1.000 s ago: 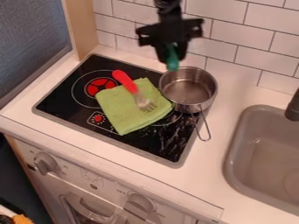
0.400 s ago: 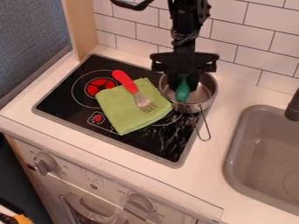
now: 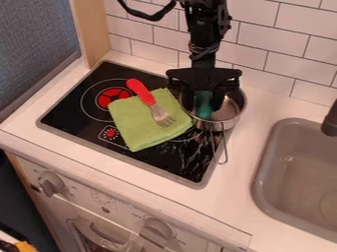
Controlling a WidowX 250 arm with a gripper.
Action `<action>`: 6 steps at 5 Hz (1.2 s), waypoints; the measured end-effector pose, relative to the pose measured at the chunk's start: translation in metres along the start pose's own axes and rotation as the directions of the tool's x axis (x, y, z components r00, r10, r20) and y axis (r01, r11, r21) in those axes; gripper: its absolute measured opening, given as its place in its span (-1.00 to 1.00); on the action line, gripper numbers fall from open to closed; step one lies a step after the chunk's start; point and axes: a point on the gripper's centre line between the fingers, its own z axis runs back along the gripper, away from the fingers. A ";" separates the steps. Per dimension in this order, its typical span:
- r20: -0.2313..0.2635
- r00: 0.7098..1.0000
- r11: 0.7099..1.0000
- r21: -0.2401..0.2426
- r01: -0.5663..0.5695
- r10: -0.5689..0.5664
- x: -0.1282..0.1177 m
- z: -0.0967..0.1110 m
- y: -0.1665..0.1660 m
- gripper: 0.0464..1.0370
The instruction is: Move the green object into the silver pot
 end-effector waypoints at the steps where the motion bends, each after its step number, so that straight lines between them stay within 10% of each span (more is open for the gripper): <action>1: -0.006 1.000 1.000 -0.013 -0.018 0.018 -0.002 0.001 -0.002 0.93; 3: -0.038 0.999 1.000 -0.011 0.003 -0.003 -0.006 0.018 -0.002 0.93; 6: -0.174 0.985 0.995 0.090 0.030 -0.014 -0.010 0.106 -0.008 0.93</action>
